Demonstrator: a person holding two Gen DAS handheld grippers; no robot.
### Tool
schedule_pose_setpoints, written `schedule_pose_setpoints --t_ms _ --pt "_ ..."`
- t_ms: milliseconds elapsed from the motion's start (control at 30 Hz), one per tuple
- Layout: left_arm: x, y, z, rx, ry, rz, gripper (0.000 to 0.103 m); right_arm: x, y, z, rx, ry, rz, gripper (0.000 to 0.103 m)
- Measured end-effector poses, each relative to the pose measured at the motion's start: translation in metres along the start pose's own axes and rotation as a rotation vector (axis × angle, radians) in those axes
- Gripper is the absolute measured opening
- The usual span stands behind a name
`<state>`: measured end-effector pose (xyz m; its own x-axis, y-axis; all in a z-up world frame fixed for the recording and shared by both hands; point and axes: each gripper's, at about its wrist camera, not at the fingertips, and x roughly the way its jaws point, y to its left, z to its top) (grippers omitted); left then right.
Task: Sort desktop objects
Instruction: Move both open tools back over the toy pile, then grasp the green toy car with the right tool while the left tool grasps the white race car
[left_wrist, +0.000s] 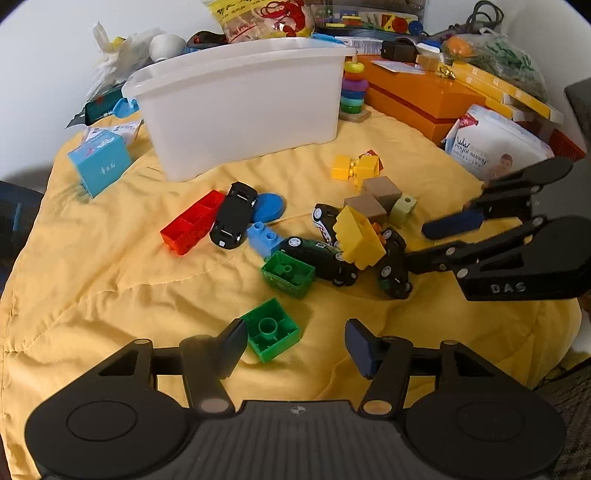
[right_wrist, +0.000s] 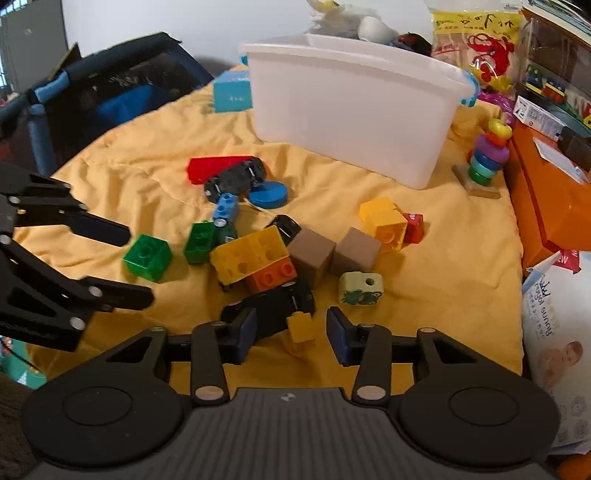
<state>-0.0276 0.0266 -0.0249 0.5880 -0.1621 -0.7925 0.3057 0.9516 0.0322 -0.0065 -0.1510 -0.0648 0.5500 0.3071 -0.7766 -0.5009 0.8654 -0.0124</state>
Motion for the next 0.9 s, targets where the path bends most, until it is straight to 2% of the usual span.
schedule_pose_setpoints --t_ms 33,133,200,267,300,367,500,567,667,700,800,900 --pt "-0.001 0.0 0.0 0.004 -0.005 -0.004 0.062 0.002 0.0 -0.001 -0.01 0.013 -0.002 0.034" --pt "-0.001 -0.002 0.003 0.023 -0.013 -0.013 0.062 0.005 0.0 -0.004 -0.028 0.028 -0.012 0.034" --pt "-0.001 -0.004 0.006 0.038 -0.023 -0.021 0.062 -0.004 0.002 -0.005 -0.049 -0.028 -0.003 0.034" --pt "0.0 -0.006 0.008 0.049 -0.03 -0.017 0.062 -0.014 0.005 -0.002 -0.065 -0.082 0.065 0.034" --pt "0.0 -0.005 0.01 0.049 -0.031 -0.017 0.062 -0.014 0.005 -0.001 -0.052 -0.072 0.115 0.034" --pt "0.001 -0.004 0.012 0.04 -0.031 -0.024 0.062 -0.002 0.007 0.002 -0.033 0.004 0.202 0.033" --pt "0.006 -0.001 0.02 0.002 -0.026 -0.051 0.062 0.018 0.016 0.003 -0.033 0.043 0.07 0.05" --pt "0.01 0.002 0.028 -0.049 -0.024 -0.098 0.062 0.024 0.016 0.005 -0.036 0.029 0.057 0.052" --pt "0.017 0.001 0.039 -0.086 -0.011 -0.148 0.062 0.029 0.018 0.005 -0.072 0.031 0.029 0.033" --pt "0.021 -0.001 0.04 -0.087 0.006 -0.142 0.062 0.028 0.016 0.003 -0.067 0.034 0.021 0.022" --pt "0.034 -0.005 0.041 -0.101 0.055 -0.16 0.058 0.019 0.002 -0.007 -0.035 0.04 0.017 0.018" --pt "0.044 -0.011 0.044 -0.094 0.058 -0.168 0.054 0.008 -0.008 -0.016 -0.009 0.031 -0.001 0.018"
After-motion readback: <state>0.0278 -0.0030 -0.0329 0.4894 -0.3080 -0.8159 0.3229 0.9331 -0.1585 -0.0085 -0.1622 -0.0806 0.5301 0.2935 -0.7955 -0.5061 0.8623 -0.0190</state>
